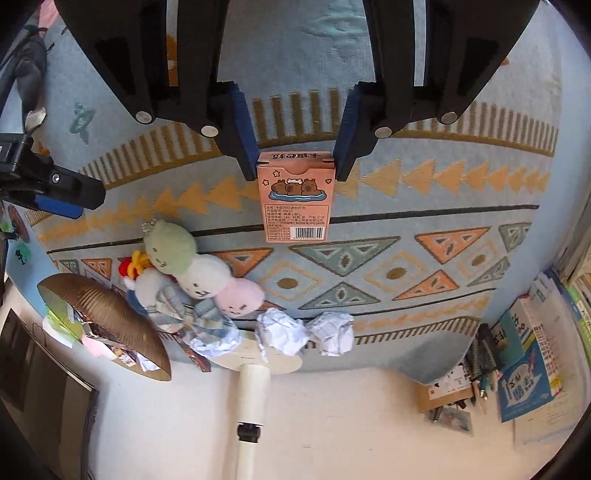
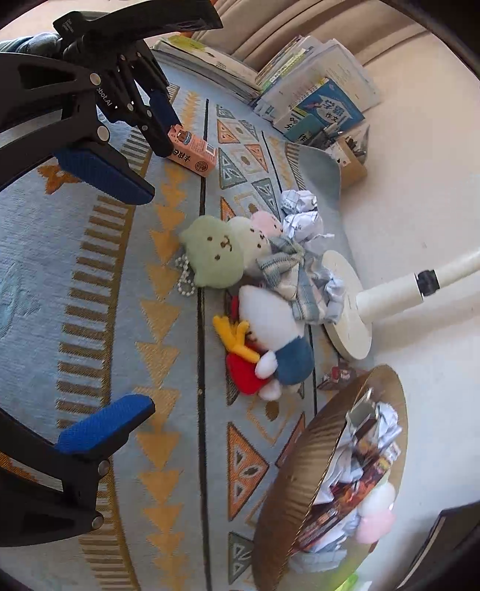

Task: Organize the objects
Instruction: 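Grasp the pink snack box with the left gripper while the right grasps the stacked plush toy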

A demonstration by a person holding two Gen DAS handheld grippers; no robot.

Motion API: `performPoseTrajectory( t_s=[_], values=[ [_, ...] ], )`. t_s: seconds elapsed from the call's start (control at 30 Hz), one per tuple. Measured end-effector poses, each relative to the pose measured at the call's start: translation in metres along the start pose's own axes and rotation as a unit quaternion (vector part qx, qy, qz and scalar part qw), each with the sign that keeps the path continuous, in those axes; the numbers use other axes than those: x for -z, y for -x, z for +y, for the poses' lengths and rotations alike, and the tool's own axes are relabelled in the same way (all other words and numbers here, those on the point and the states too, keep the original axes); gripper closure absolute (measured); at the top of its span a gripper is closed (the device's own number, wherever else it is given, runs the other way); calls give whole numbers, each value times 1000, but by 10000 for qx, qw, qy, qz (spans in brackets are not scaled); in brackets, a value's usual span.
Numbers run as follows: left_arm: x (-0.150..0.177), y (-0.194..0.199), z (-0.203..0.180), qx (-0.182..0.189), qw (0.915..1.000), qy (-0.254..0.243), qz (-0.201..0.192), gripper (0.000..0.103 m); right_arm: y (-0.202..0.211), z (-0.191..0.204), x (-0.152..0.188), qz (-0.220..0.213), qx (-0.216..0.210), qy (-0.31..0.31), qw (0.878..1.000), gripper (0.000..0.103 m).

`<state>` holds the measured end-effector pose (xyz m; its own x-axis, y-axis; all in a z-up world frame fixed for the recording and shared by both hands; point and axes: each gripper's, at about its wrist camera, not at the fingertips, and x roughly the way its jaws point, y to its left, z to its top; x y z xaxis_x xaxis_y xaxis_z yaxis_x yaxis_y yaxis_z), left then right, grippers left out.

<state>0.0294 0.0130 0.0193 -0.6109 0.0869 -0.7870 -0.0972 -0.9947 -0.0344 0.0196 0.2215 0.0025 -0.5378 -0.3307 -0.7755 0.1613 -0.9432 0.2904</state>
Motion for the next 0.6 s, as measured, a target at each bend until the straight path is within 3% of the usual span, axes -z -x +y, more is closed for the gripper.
performPoseTrajectory(
  t_s=[0.13, 0.2, 0.23, 0.27, 0.3, 0.5, 0.6],
  values=[
    [1, -4, 19, 382, 9990, 216, -52, 65, -23, 25, -22, 22, 60, 301, 9995, 1],
    [1, -5, 12, 449, 9990, 52, -46, 64, -39, 35, -29, 127, 29, 428, 9990, 18],
    [1, -5, 8, 350, 9994, -43, -52, 63, -47, 39, -30, 203, 37, 485, 9986, 40],
    [1, -5, 5, 298, 9995, -119, -44, 61, -47, 44, -30, 64, 342, 605, 9976, 55],
    [1, -5, 4, 335, 9993, -163, -30, 55, -47, 49, -27, 36, 509, 712, 9962, 54],
    [1, -3, 10, 616, 9981, 0, -30, 45, -10, 44, 20, -22, 497, 903, 9947, 55],
    [1, -4, 7, 513, 9987, -42, -8, 33, 11, 32, 42, 50, 541, 866, 9948, 55]
  ],
)
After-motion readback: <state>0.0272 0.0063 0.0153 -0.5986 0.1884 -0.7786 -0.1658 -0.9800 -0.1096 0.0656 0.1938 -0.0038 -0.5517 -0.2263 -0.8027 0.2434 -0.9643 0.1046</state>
